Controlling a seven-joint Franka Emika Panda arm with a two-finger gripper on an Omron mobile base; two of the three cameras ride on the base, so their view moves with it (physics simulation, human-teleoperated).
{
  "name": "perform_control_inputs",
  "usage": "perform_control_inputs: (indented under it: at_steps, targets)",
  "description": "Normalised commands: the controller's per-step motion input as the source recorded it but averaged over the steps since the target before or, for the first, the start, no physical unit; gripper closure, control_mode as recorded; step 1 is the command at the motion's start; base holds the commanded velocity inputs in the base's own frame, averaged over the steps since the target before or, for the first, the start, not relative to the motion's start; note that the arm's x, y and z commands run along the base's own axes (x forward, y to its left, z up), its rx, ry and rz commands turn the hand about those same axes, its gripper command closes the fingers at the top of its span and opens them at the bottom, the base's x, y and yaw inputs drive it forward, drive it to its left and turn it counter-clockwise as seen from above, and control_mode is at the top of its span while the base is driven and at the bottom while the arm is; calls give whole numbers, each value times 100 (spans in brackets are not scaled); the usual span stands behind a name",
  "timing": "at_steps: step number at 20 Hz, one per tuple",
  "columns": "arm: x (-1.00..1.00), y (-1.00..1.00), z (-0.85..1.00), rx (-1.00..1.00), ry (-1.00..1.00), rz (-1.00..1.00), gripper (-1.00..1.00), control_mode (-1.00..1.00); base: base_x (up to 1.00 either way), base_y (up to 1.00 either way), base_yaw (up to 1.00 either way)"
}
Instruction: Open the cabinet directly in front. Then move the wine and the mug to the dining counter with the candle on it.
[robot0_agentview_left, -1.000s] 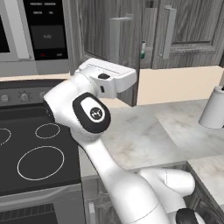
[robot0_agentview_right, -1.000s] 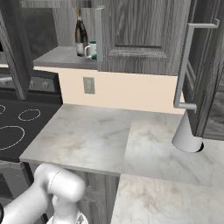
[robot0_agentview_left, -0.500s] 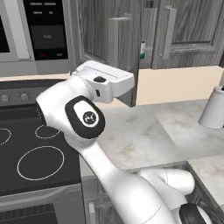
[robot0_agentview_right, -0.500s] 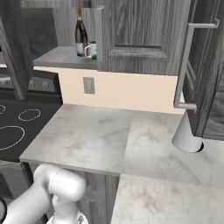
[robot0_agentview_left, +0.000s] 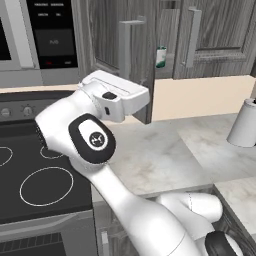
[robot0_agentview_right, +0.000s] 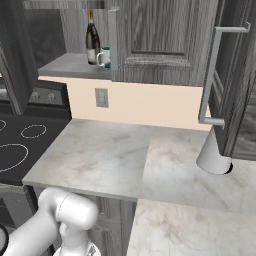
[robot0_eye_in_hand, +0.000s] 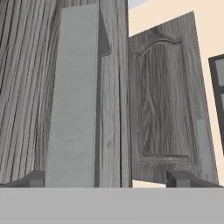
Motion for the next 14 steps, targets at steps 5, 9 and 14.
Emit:
perform_control_inputs:
  at_steps: [5, 9, 14]
  targets:
    - [-62, -7, 0, 0, -6, 0, -100, -100, 0, 0, 0]
    - [0, 3, 0, 0, 0, 0, -100, -100, 0, 0, 0]
    - [7, 42, 2, 0, 0, -6, -100, -100, 0, 0, 0]
